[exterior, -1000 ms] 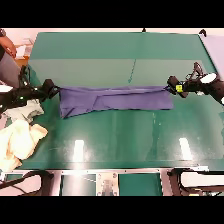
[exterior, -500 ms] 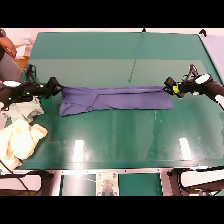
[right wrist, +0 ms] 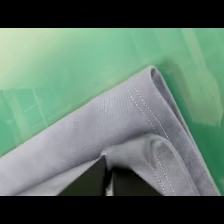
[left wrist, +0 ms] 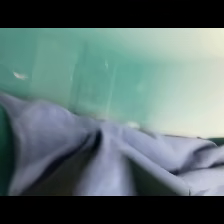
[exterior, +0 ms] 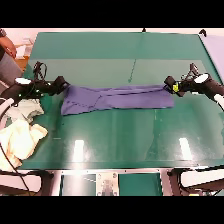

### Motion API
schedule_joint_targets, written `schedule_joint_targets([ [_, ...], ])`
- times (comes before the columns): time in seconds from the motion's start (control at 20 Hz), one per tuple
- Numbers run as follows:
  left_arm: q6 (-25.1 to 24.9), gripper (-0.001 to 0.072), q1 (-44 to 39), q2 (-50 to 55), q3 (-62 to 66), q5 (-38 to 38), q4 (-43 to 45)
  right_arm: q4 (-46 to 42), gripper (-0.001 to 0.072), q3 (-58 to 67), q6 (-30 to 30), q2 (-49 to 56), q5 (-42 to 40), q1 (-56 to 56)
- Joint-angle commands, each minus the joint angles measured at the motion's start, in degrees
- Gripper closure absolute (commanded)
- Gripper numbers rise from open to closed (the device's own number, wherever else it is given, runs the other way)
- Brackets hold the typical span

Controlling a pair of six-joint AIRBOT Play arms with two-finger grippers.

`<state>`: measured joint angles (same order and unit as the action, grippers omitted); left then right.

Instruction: Fold the shirts.

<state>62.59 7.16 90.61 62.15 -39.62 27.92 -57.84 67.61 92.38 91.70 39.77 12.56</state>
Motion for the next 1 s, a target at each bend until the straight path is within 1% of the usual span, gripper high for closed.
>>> schedule_joint_targets([
  [0.0,-0.1,0.0024,-0.3,0.2,0.3,1.7,-1.4,0.0,0.0501,0.2,0.0,0.0,-1.4,0.0],
  [0.05,-0.1,0.0024,-0.3,0.2,0.7,1.2,-1.7,0.0,0.0402,0.6,0.0,0.0,-1.4,0.3],
  [0.1,-0.1,0.0023,-0.3,0.2,1.7,-0.2,-1.9,0.0,0.0340,1.5,0.0,0.0,-1.2,0.7],
  [0.15,-0.1,0.0024,-0.3,0.2,3.1,-1.7,-1.9,0.0,0.0306,2.9,0.0,0.0,-0.3,1.3],
  [0.2,-0.1,0.0024,-0.3,0.2,5.2,-3.5,-1.6,0.0,0.0279,4.9,0.0,-0.1,1.7,2.1],
  [0.35,0.0,0.0025,0.8,0.2,12.7,-9.2,0.3,-0.2,0.0275,11.2,-0.3,-0.1,10.8,6.2],
  [0.4,0.8,0.0063,1.8,0.2,15.3,-12.3,1.3,-0.2,0.0276,12.9,-2.3,-0.2,14.5,8.1],
  [0.45,2.2,0.0255,2.9,0.2,17.2,-15.8,2.5,-0.2,0.0276,13.6,-4.7,-0.5,17.8,10.0],
  [0.5,2.9,0.0567,4.1,0.2,18.5,-20.0,3.3,-0.2,0.0276,13.7,-7.6,-1.1,21.1,12.2],
  [0.55,3.2,0.0682,5.1,0.1,18.8,-23.4,3.4,-0.2,0.0276,13.7,-10.4,-1.3,24.2,14.2],
  [0.65,5.5,0.0686,6.3,0.0,18.8,-28.5,5.6,-0.2,0.0276,13.4,-13.8,-1.4,30.5,18.6],
  [0.7,7.5,0.0686,6.2,-0.2,18.4,-30.4,8.6,-0.1,0.0275,13.2,-14.8,-1.4,33.0,20.5],
  [0.75,9.0,0.0686,6.2,-1.0,17.4,-31.4,11.0,-0.2,0.0256,12.8,-15.1,-1.4,34.8,22.1],
  [0.8,9.1,0.0686,6.2,-2.3,15.4,-31.8,12.0,-0.2,0.0168,12.5,-15.2,-1.4,36.5,23.6],
  [0.9,8.9,0.0685,6.2,-5.7,10.6,-31.9,12.0,-0.2,0.0146,11.9,-16.6,-1.0,38.0,25.1],
  [0.95,8.9,0.0685,6.2,-7.4,8.3,-32.1,11.9,0.0,0.0085,11.9,-16.6,-0.3,38.1,25.1],
])
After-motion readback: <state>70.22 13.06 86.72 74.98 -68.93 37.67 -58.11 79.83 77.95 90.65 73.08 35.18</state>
